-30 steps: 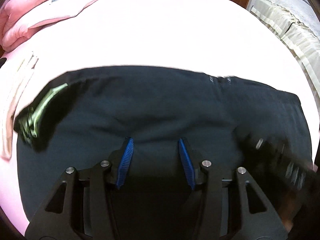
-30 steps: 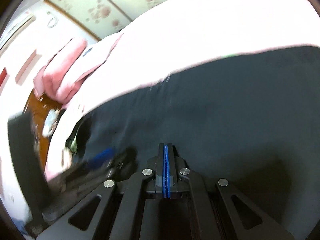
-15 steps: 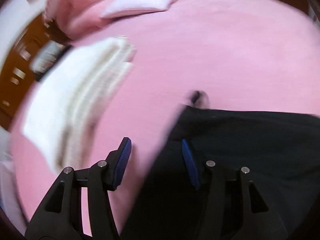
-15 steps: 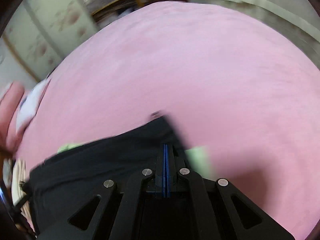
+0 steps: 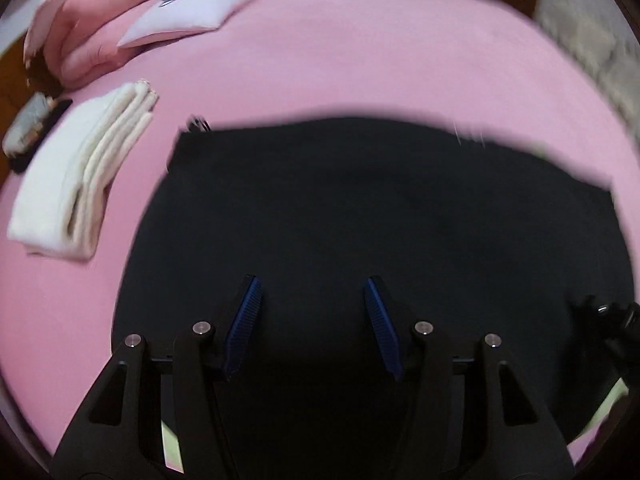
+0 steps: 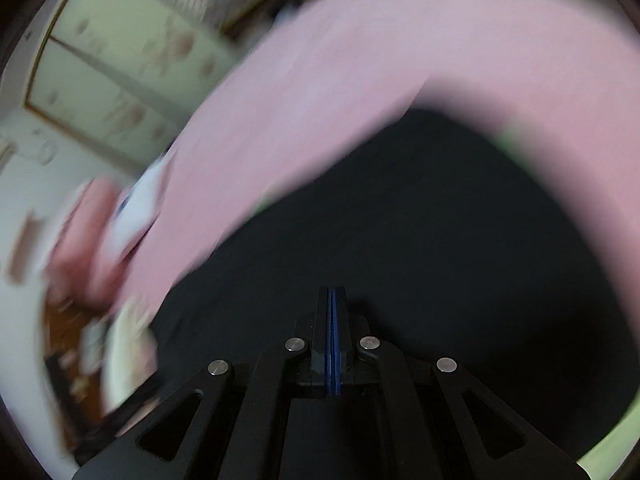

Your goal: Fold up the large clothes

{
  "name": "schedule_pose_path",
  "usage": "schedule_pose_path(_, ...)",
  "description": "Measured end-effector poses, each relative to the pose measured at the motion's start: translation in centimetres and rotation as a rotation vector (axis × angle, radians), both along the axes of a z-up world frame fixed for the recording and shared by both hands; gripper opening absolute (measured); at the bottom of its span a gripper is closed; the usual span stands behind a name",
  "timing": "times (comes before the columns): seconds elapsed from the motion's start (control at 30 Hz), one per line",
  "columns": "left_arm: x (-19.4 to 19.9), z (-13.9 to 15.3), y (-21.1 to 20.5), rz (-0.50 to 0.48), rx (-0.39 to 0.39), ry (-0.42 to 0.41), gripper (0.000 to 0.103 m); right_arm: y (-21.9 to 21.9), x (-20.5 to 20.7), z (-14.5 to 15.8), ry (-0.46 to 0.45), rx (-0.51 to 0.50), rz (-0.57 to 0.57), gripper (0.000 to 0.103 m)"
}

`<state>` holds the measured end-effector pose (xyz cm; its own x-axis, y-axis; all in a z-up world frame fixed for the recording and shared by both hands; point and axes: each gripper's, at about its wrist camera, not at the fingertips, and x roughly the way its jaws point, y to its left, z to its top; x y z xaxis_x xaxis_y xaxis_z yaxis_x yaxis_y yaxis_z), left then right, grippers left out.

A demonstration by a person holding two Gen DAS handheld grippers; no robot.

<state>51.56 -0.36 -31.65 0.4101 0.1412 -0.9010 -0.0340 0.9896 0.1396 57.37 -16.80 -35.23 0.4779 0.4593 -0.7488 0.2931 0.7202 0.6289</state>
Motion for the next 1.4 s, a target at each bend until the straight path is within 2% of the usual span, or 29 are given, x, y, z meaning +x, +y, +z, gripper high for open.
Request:
schedule_pose_path(0.07,-1.5,-1.6,-1.6,0.001,0.062,0.043,0.053,3.4,-0.8,-1.1,0.029,-0.008,0.072,0.000)
schedule_pose_path(0.17,-2.7,-1.8,-1.2,0.016,0.084,0.038,0.053,5.9,-1.8,-1.6,0.018,-0.058,0.137,0.000)
schedule_pose_path(0.27,-3.5,-2.3,1.4,0.078,0.049,0.059,0.060,5.6,-1.7,-1.5,-0.010,-0.147,0.168,0.000)
schedule_pose_path(0.3,-3.9,-2.3,2.2,0.108,0.057,0.064,0.060,4.5,-1.7,-1.4,-0.015,-0.178,0.157,0.000)
schedule_pose_path(0.37,-4.5,-2.2,4.2,0.145,0.068,0.072,0.069,0.6,-1.7,-1.1,0.022,-0.291,0.100,0.000)
schedule_pose_path(0.4,-5.0,-2.2,5.1,0.172,0.103,0.073,0.070,-1.3,-1.9,-1.1,0.043,-0.349,0.058,0.000)
schedule_pose_path(0.47,-6.4,-2.5,6.8,0.222,0.270,0.097,0.070,-4.5,-2.4,-1.1,0.069,-0.415,-0.017,0.000)
schedule_pose_path(0.53,-7.6,-2.8,8.3,0.236,0.312,0.095,0.070,-7.7,-2.8,-1.2,0.118,-0.516,-0.103,0.000)
schedule_pose_path(0.57,-8.4,-2.9,9.1,0.257,0.305,0.095,0.070,-8.5,-3.0,-1.3,0.123,-0.524,-0.120,0.000)
schedule_pose_path(0.63,-9.6,-2.6,10.3,0.274,0.229,0.078,0.070,-9.7,-3.1,-1.4,0.137,-0.534,-0.159,0.000)
schedule_pose_path(0.7,-10.2,-2.1,10.2,0.283,0.220,0.087,0.069,-9.4,-2.8,-1.6,0.152,-0.546,-0.170,0.000)
schedule_pose_path(0.8,-10.9,-0.8,9.4,0.299,0.181,0.100,0.055,-7.4,-1.5,-1.0,0.207,-0.640,-0.179,0.000)
schedule_pose_path(0.83,-11.4,-0.3,8.8,0.307,0.165,0.114,0.052,-6.4,-1.3,-0.8,0.213,-0.642,-0.176,0.000)
schedule_pose_path(0.93,-13.6,1.6,6.5,0.310,0.090,0.155,0.051,-3.2,-0.5,-0.8,0.226,-0.537,-0.162,0.000)
schedule_pose_path(0.97,-14.0,2.2,6.4,0.305,0.058,0.170,0.051,-3.4,-1.6,-0.5,0.239,-0.511,-0.156,0.000)
schedule_pose_path(1.03,-15.2,2.8,5.9,0.302,0.011,0.191,0.051,-1.2,-1.9,-0.7,0.269,-0.467,-0.135,0.000)
schedule_pose_path(1.07,-16.4,3.2,5.5,0.303,-0.022,0.204,0.051,-1.6,-3.0,-0.5,0.271,-0.451,-0.128,0.000)
schedule_pose_path(1.17,-19.8,3.7,4.4,0.330,-0.113,0.238,0.051,1.1,-2.9,-0.2,0.258,-0.400,-0.104,0.000)
schedule_pose_path(1.3,-23.0,3.3,4.2,0.380,-0.220,0.295,0.051,4.1,-0.7,0.7,0.207,-0.327,-0.056,0.000)
schedule_pose_path(1.4,-24.4,2.9,3.9,0.397,-0.263,0.316,0.051,6.3,3.2,1.7,0.139,-0.352,-0.023,0.000)
